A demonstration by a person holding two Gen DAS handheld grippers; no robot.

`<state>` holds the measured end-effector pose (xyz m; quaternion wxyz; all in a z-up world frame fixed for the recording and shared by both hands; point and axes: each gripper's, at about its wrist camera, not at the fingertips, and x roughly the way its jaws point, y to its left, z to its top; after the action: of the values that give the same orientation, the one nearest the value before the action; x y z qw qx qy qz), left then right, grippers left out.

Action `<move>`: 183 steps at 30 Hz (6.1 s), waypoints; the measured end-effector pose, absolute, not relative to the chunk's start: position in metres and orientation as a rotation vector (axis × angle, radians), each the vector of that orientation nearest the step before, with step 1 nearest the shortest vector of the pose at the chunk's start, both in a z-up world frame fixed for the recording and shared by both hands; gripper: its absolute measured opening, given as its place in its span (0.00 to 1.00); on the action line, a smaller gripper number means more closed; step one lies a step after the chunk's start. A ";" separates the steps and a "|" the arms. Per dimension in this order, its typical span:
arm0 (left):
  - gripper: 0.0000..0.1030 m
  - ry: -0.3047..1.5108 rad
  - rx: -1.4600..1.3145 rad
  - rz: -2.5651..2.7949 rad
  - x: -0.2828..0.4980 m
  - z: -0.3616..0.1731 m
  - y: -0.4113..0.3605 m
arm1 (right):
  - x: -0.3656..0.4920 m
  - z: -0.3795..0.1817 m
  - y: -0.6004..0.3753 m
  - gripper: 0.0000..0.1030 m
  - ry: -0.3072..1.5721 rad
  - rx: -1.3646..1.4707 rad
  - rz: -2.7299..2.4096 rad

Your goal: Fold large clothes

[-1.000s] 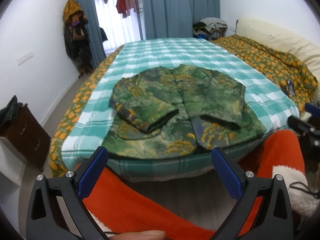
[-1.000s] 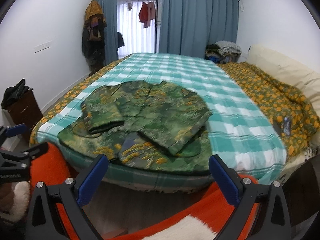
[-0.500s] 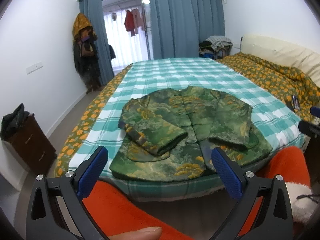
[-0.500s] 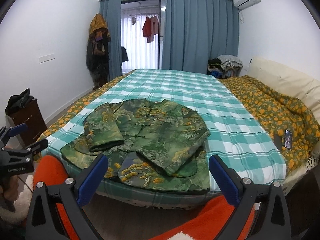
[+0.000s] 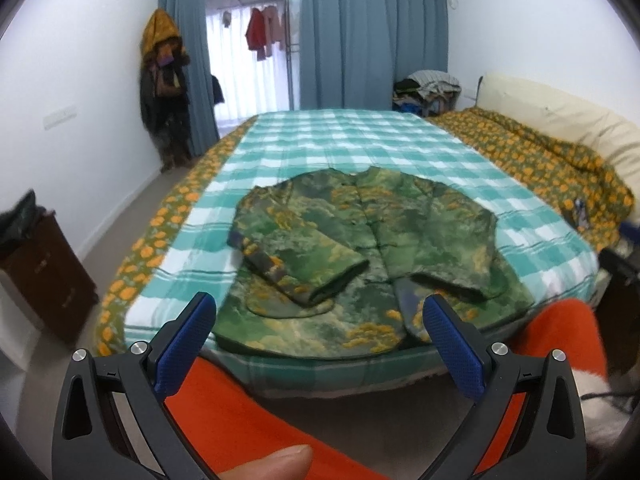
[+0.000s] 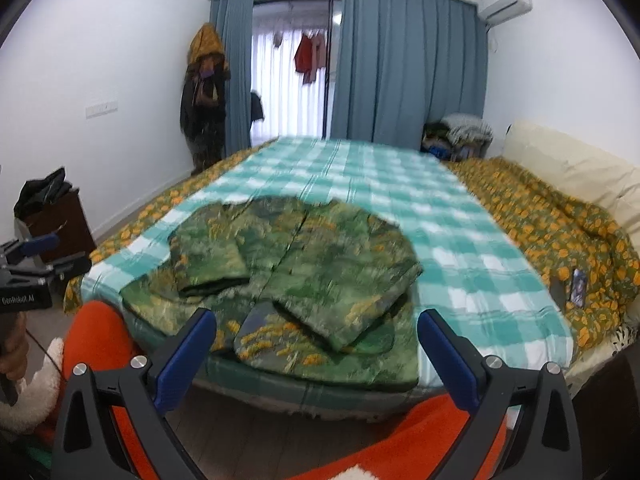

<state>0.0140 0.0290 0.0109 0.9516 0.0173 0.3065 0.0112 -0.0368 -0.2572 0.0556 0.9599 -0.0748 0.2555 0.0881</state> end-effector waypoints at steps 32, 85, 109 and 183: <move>1.00 0.799 0.034 -0.130 0.089 -0.029 -0.002 | 0.020 -0.018 -0.216 0.99 0.690 -0.279 0.508; 0.94 0.929 0.111 -0.082 0.177 -0.084 0.046 | 0.202 0.007 -0.442 0.11 0.615 -0.200 -0.192; 0.09 1.043 0.061 -0.257 0.278 -0.118 0.090 | 0.109 -0.064 -0.297 0.55 0.640 -0.004 0.145; 0.91 0.867 -0.331 -0.041 0.218 -0.111 0.161 | 0.116 -0.106 -0.264 0.55 0.760 -0.046 0.240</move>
<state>0.2185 0.1606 -0.1106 0.8942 -0.1595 0.4179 -0.0199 0.1161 -0.2639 -0.1057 0.9213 -0.0223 0.3702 0.1169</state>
